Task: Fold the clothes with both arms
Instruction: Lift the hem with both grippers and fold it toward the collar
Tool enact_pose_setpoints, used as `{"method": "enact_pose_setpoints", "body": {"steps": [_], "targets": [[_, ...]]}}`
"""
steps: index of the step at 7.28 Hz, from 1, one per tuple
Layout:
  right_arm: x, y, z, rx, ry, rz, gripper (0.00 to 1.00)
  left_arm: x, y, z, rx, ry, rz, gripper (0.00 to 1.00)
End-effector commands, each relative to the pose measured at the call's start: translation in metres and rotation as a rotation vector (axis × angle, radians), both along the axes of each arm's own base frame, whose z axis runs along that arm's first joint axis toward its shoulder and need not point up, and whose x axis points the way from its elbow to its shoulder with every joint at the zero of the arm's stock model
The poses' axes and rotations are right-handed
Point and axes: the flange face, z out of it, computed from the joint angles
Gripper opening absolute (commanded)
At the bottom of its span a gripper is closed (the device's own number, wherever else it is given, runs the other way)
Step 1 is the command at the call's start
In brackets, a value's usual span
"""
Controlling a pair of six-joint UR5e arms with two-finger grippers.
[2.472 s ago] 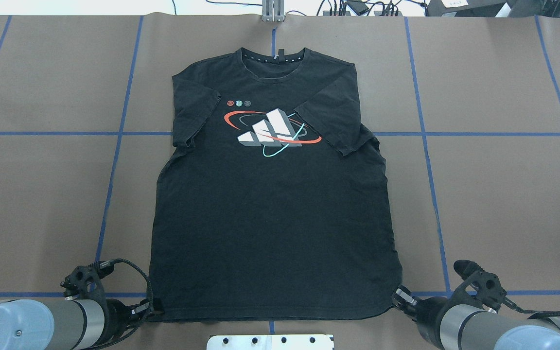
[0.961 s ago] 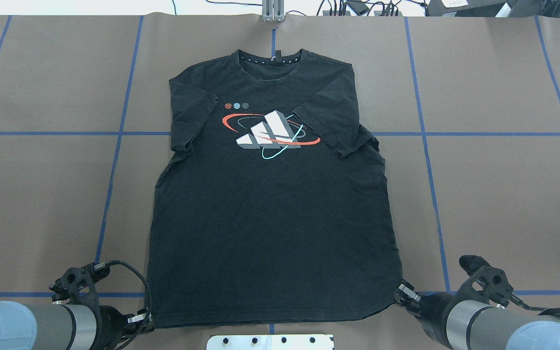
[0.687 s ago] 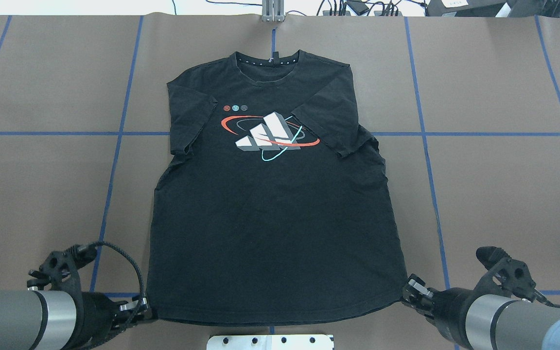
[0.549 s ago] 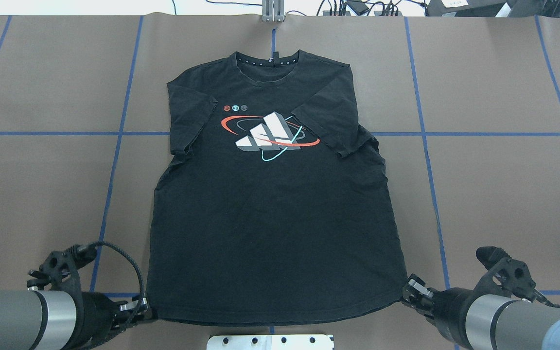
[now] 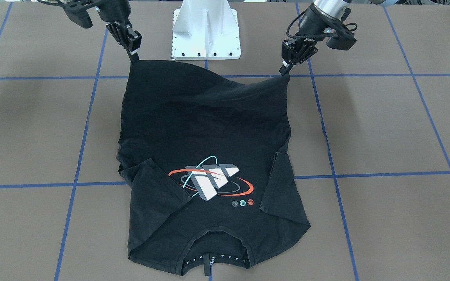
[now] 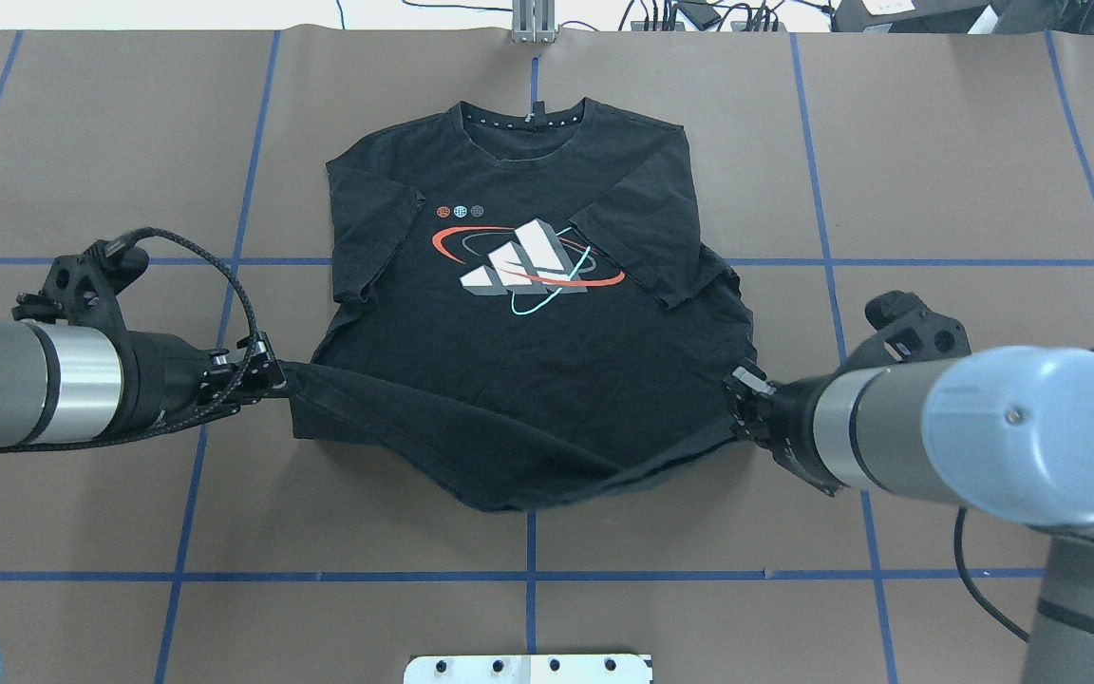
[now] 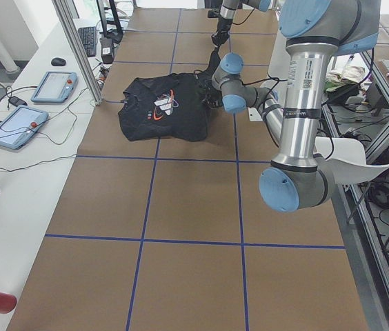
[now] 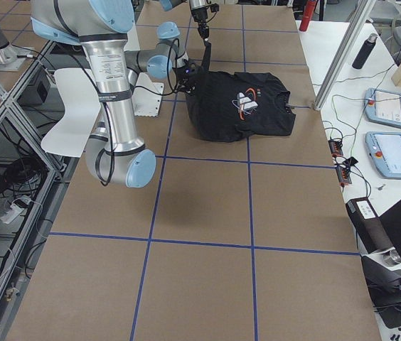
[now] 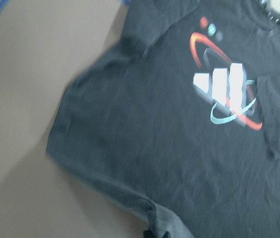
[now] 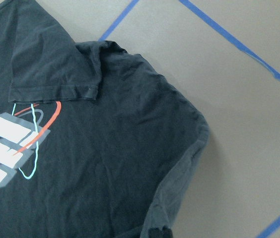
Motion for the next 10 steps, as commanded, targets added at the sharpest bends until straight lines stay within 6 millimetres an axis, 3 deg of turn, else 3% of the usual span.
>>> {"method": "enact_pose_setpoints", "body": {"steps": [1, 2, 3, 4, 5, 7, 9, 10], "targets": [[-0.001, -0.106, 0.007, 0.014, 0.088, -0.004, 0.00, -0.011, -0.059, 0.031, 0.238, -0.164, 0.050, 0.00], [0.009, -0.154, 0.016, 0.013, 0.126, -0.014, 0.00, -0.020, -0.077, 0.044, 0.257, -0.206, 0.039, 0.00], [0.035, -0.191, 0.026, 0.033, 0.156, -0.043, 0.00, -0.021, -0.091, 0.060, 0.234, -0.228, 0.022, 0.00], [0.056, -0.215, 0.040, 0.046, 0.178, -0.079, 0.00, -0.015, -0.097, 0.072, 0.214, -0.245, 0.022, 0.00], [0.059, -0.226, 0.048, 0.044, 0.193, -0.093, 0.00, -0.006, -0.106, 0.081, 0.198, -0.261, 0.022, 0.00], [0.028, -0.267, 0.039, 0.016, 0.219, -0.099, 0.00, 0.012, -0.126, 0.086, 0.188, -0.279, 0.016, 0.00], [-0.004, -0.309, 0.082, 0.070, 0.180, -0.080, 0.00, 0.007, -0.169, 0.077, 0.187, -0.287, -0.038, 0.00], [-0.009, -0.316, 0.093, 0.080, 0.172, -0.077, 0.00, 0.009, -0.190, 0.069, 0.187, -0.287, -0.059, 0.00]]}}
